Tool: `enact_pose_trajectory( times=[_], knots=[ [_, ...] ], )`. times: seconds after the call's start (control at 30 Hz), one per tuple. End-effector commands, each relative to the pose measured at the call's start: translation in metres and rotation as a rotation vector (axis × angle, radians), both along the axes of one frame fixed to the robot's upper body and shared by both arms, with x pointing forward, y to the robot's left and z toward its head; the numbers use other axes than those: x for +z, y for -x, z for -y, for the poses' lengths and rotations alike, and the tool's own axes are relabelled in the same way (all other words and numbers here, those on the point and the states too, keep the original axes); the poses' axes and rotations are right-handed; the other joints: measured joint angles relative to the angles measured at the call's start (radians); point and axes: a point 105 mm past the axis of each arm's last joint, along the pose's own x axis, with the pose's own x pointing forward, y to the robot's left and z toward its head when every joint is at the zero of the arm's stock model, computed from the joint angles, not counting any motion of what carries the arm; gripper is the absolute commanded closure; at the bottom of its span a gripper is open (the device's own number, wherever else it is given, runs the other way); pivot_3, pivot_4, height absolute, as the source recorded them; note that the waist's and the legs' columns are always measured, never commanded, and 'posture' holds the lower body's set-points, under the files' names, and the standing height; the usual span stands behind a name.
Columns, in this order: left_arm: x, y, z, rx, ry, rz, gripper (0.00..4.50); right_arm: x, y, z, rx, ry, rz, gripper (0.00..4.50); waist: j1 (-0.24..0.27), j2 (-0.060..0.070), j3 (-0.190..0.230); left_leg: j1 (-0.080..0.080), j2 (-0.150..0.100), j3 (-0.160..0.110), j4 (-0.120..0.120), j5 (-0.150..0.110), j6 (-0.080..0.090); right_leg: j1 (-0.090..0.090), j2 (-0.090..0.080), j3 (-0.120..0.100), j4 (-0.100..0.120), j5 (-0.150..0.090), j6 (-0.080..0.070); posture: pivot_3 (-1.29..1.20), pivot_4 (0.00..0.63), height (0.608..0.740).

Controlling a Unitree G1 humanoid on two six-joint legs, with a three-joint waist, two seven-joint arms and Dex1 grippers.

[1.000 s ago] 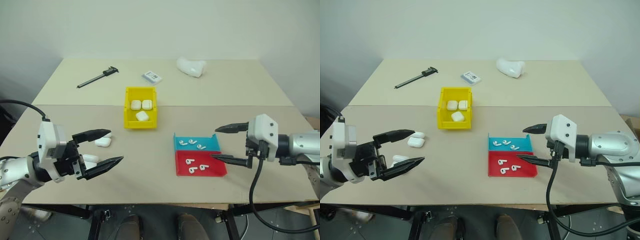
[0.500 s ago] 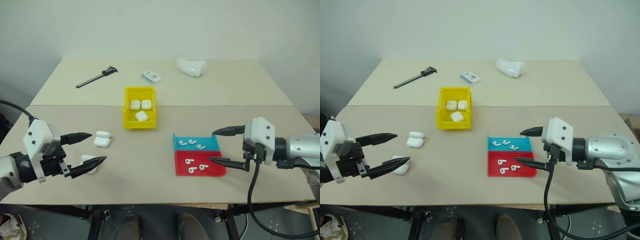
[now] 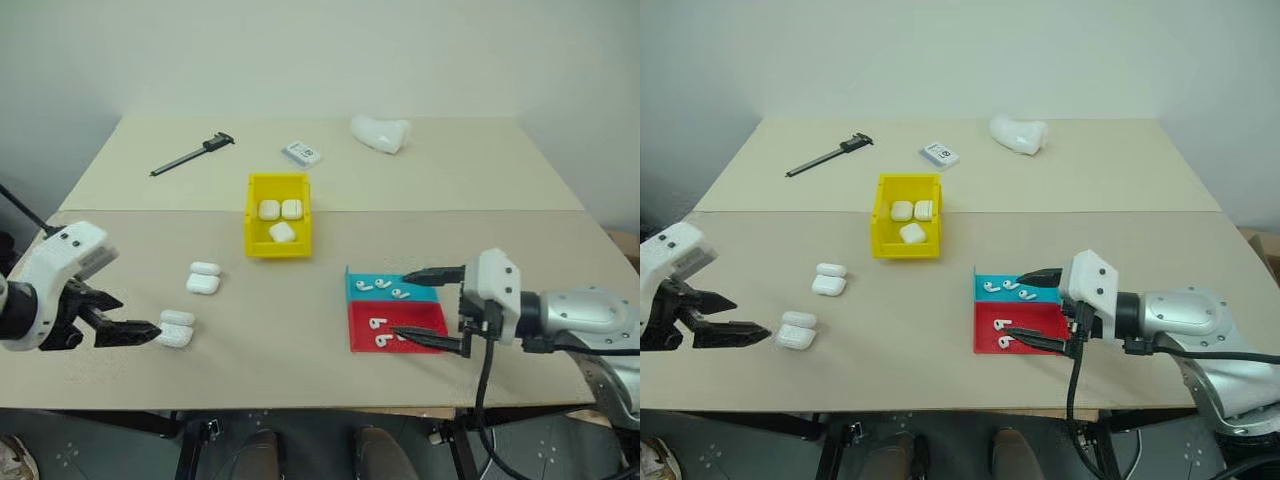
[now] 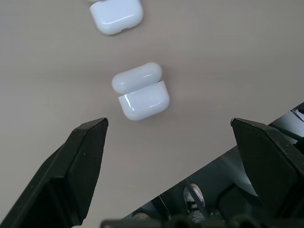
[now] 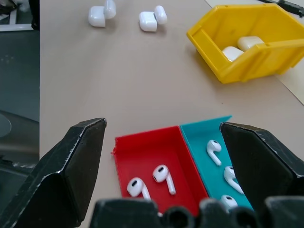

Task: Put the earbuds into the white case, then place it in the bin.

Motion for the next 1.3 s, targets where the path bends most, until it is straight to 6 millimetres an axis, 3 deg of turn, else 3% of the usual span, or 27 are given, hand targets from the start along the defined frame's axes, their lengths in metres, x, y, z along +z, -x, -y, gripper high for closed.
enact_pose_trajectory(
  times=[0.03, 0.2, 0.43, 0.83, 1.07, 1.3],
  knots=[
    [-0.005, -0.004, -0.003, 0.028, -0.041, -0.048, 0.00, 0.010, 0.013, -0.013, 0.082, -0.011, 0.063, 0.02, 0.001, 0.000, 0.000, 0.000, 0.000, 0.000, 0.000, 0.000, 0.000, 0.000, 0.000, 0.000, 0.000, 0.000, 0.000, 0.00, 0.150, 0.740],
    [-0.030, -0.020, 0.003, 0.025, -0.053, -0.085, 0.00, 0.016, 0.028, -0.019, 0.202, 0.034, 0.084, 0.02, 0.004, 0.000, 0.000, -0.002, -0.001, 0.000, 0.000, 0.000, 0.000, 0.000, 0.000, 0.000, -0.001, 0.000, 0.000, 0.00, 0.150, 0.740],
    [-0.053, -0.035, 0.001, 0.073, -0.080, -0.115, 0.00, 0.020, 0.032, -0.028, 0.252, 0.057, 0.112, 0.02, 0.002, -0.002, 0.001, -0.002, -0.001, 0.000, 0.001, 0.000, 0.000, 0.000, 0.000, 0.000, 0.001, 0.000, 0.000, 0.00, 0.150, 0.740],
    [-0.074, -0.057, 0.012, 0.105, -0.067, -0.141, 0.00, 0.019, 0.038, -0.032, 0.246, 0.054, 0.118, 0.02, 0.013, -0.003, 0.001, -0.004, -0.001, -0.001, 0.006, 0.000, 0.000, 0.000, 0.000, -0.002, 0.003, 0.000, 0.000, 0.00, 0.150, 0.740],
    [-0.084, -0.066, 0.008, 0.172, -0.092, -0.140, 0.00, 0.018, 0.040, -0.032, 0.240, 0.046, 0.117, 0.02, 0.015, -0.003, 0.001, -0.004, -0.001, -0.003, 0.006, 0.000, 0.000, 0.000, 0.000, -0.002, 0.004, 0.000, 0.000, 0.00, 0.150, 0.740],
    [-0.092, -0.065, 0.017, 0.158, -0.086, -0.174, 0.00, 0.016, 0.038, -0.030, 0.229, 0.045, 0.116, 0.02, 0.018, -0.002, 0.000, -0.002, -0.001, -0.004, 0.007, 0.000, 0.000, 0.001, 0.000, -0.002, 0.006, 0.000, 0.000, 0.00, 0.150, 0.740]
  ],
)
